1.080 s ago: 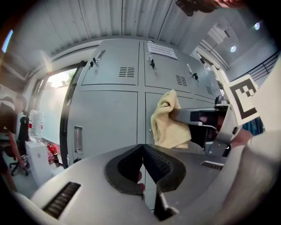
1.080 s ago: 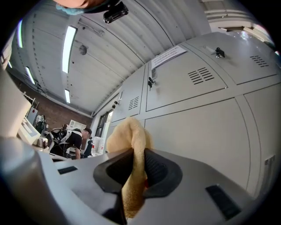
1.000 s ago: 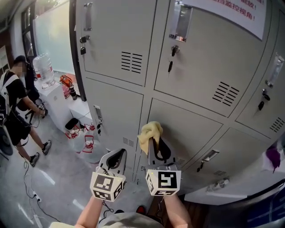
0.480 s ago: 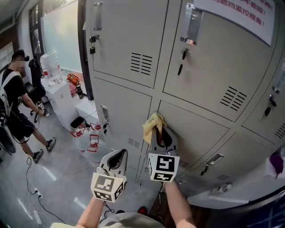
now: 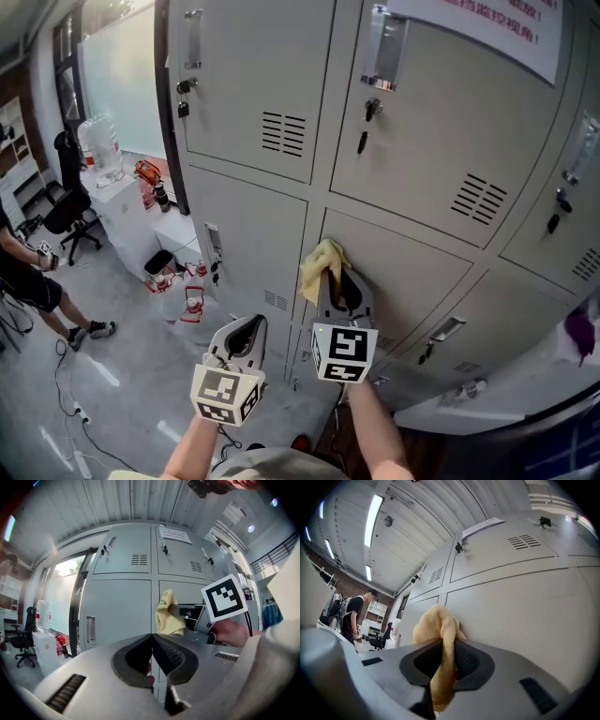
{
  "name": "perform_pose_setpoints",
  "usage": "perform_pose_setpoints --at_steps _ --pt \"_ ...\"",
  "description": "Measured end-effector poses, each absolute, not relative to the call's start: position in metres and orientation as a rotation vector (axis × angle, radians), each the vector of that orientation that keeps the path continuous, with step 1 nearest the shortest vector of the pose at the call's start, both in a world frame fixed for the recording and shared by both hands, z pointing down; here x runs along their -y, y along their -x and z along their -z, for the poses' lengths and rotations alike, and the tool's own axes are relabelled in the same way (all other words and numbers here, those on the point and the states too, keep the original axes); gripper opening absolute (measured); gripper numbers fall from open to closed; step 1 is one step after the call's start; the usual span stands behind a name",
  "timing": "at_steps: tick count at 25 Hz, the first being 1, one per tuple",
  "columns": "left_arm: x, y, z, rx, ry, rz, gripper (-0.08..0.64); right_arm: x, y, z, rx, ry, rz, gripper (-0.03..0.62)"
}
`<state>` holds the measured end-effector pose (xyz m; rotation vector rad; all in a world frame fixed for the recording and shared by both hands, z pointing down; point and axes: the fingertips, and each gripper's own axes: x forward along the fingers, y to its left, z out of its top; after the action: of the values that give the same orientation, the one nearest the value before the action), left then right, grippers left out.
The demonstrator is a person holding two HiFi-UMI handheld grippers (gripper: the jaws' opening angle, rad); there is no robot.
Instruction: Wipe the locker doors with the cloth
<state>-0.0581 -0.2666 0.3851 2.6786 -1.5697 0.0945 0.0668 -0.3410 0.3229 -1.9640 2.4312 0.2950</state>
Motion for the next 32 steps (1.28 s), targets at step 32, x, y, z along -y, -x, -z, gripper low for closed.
perform_pose_setpoints --at_steps 32 --pt "0.249 -0.032 -0.395 1.255 -2.829 -0.131 0.023 0.282 -0.195 -0.349 -2.213 2.317 -0.277 0.071"
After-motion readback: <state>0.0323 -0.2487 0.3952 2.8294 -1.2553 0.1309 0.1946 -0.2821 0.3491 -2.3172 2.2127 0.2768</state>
